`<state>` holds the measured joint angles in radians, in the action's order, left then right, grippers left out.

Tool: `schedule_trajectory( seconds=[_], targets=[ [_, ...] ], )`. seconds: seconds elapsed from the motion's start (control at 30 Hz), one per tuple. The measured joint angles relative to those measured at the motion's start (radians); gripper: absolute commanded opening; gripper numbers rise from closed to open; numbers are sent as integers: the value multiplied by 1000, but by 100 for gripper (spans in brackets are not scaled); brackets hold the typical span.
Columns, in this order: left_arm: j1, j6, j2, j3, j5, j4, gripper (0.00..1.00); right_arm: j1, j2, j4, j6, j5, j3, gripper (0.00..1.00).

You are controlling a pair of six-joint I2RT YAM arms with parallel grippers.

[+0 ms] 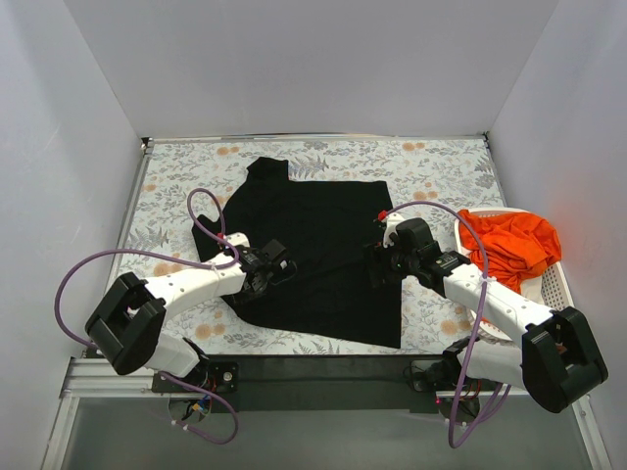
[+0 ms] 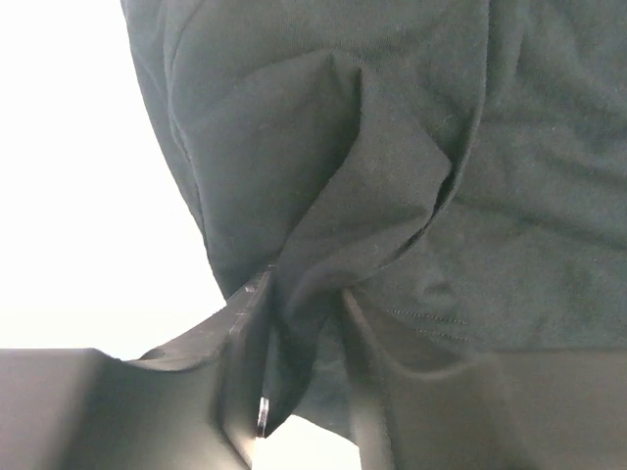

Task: Fold and stack the t-shirts
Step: Flatten the tshirt out

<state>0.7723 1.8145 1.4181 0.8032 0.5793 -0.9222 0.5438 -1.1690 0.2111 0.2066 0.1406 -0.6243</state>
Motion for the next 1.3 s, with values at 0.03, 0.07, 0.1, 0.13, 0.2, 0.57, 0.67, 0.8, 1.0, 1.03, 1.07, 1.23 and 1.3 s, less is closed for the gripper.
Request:
schedule_trajectory(
  seconds=[0.03,0.07,0.1,0.13,0.2,0.57,0.67,0.8,1.0,1.03,1.07,1.23,1.3],
  targets=[
    [2,1,0,0,0,-2,27,0,0,0,0,0,0,70],
    [3,0,-1,0,0,-5,26,0,0,0,0,0,0,70],
    [5,0,-2,0,0,-8,26,0,0,0,0,0,0,70],
    [6,0,-4,0,0,-12,26,0,0,0,0,0,0,70],
    [9,0,-8,0,0,-17,26,0,0,0,0,0,0,70],
    [13,-8,-29,8,-19,-28,27,0,0,0,0,-1,0,70],
    [16,-13,-29,9,-23,-27,27,0,0,0,0,-2,0,70],
    [16,-18,-29,10,-33,-27,27,0,-2,0,0,-3,0,70],
    [18,-23,-29,10,-46,-27,15,0,-32,0,0,-3,0,69],
    [18,-24,-29,11,-47,-27,11,0,-40,0,0,-3,0,69],
    [18,-26,-29,11,-49,-28,5,0,-50,0,0,-3,0,69],
    [19,-37,-29,37,-55,-29,0,0,-105,-1,1,-15,0,69],
    [19,-49,-29,61,-55,-31,0,0,-133,-3,0,-24,0,69]
  ],
)
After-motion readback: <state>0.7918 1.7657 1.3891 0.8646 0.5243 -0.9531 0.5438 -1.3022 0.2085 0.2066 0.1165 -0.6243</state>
